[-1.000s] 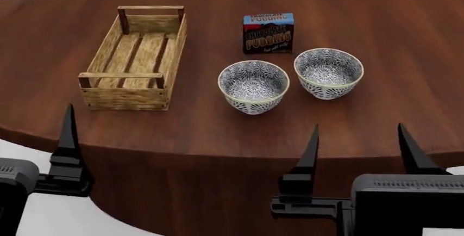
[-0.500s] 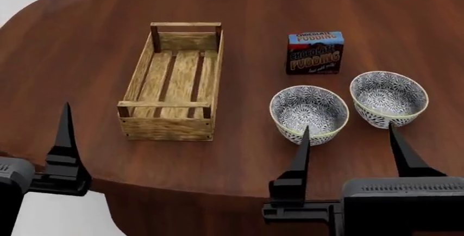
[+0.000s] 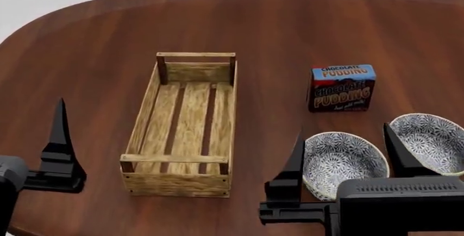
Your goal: Stack the left bowl on the right bowl and place them in the tray.
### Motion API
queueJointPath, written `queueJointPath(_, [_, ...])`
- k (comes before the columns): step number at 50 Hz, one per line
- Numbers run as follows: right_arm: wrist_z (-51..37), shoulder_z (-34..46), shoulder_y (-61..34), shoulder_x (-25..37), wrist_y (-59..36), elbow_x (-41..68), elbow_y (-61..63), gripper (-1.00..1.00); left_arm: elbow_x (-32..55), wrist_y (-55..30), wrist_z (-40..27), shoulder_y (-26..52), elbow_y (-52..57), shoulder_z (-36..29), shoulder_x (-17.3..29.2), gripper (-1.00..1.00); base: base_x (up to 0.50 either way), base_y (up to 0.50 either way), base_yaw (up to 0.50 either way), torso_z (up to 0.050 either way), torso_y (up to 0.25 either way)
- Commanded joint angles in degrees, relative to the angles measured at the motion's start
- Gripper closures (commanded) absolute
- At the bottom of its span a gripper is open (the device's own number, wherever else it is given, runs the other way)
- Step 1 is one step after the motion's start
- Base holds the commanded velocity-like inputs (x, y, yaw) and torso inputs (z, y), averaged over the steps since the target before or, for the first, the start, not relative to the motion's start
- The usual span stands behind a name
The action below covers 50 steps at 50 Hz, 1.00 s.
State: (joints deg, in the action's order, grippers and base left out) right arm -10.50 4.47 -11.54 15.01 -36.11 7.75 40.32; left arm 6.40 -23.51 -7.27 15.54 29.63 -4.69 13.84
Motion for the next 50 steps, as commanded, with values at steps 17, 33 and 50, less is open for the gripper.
queueJointPath(17, [0.00, -0.86, 0.47, -0.13, 2.16, 2.27, -0.56, -1.00, 1.41, 0.90, -0.48, 0.29, 0.31, 0.17, 0.72, -1.00, 0.50, 0.06, 0.00, 0.000, 0.001])
queueJointPath(33, [-0.38, -1.03, 0.59, 0.14, 2.32, 3.07, -0.24, -1.00, 2.13, 1.34, -0.68, 0.26, 0.08, 0.01, 1.06, -1.00, 0.50, 0.00, 0.00, 0.000, 0.001])
queueJointPath(50, [-1.09, -1.03, 0.76, 0.35, 2.43, 3.51, -0.07, -1.00, 1.98, 2.36, -0.53, -1.05, 0.37, -0.83, 2.20, -1.00, 0.50, 0.00, 0.00, 0.000, 0.001])
